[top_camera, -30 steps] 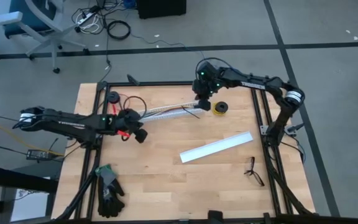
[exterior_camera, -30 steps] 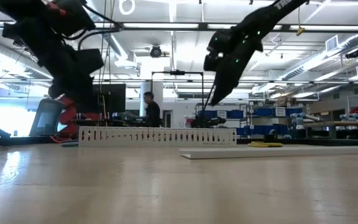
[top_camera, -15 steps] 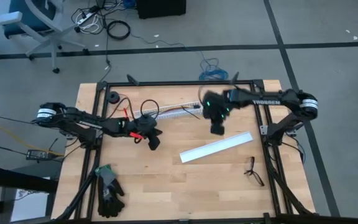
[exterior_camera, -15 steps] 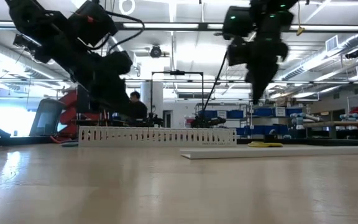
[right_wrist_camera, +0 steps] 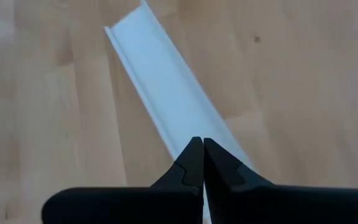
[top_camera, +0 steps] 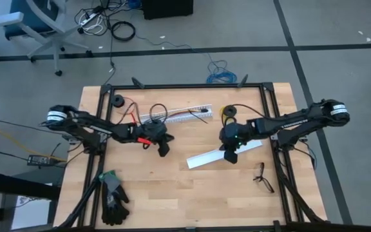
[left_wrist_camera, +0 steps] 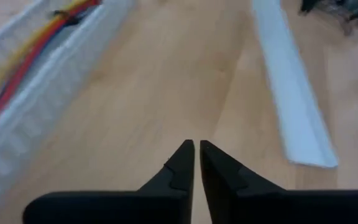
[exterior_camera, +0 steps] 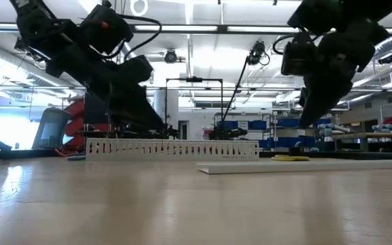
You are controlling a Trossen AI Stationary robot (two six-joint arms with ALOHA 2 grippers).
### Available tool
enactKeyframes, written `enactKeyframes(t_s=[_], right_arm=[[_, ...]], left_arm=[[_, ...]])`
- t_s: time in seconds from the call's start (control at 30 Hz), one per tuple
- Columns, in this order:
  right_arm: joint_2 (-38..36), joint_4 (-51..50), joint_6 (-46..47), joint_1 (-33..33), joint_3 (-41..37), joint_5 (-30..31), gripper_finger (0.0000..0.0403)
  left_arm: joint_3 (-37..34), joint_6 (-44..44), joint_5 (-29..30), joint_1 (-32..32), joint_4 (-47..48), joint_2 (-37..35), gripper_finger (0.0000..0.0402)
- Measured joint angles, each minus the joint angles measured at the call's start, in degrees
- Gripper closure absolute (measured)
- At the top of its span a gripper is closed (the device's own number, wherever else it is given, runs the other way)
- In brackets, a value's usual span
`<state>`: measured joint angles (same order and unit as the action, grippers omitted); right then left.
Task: Ziptie cables
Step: Close the white cable duct
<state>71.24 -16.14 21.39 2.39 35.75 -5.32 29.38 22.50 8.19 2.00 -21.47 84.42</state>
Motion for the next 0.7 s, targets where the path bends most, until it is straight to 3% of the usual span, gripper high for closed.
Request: enactKeyframes(t_s=[0.3, 0.5, 0.6, 0.7], right_arm=[[0.8, -0.7, 3.0, 4.3, -1.6, 2.7, 0.0403], [0.3, -1.1, 3.0, 8.5, -1.6, 7.6, 0.0403], [0.3, -1.9, 6.0, 11.5, -1.6, 9.4, 0.0403], [0.6, -2.6, 9.2, 15.4, -1.6, 12.8, 0.0403]], left_arm=[[4.7, -1.4, -2.4, -1.8, -3.0, 7.9, 0.0280], [8.8, -5.8, -9.3, -2.9, -1.3, 11.0, 0.0268], [12.3, -6.2, -8.0, -4.6, 4.7, 11.7, 0.0270], [15.7, -7.4, -1.5, -7.5, 13.7, 12.4, 0.0270]])
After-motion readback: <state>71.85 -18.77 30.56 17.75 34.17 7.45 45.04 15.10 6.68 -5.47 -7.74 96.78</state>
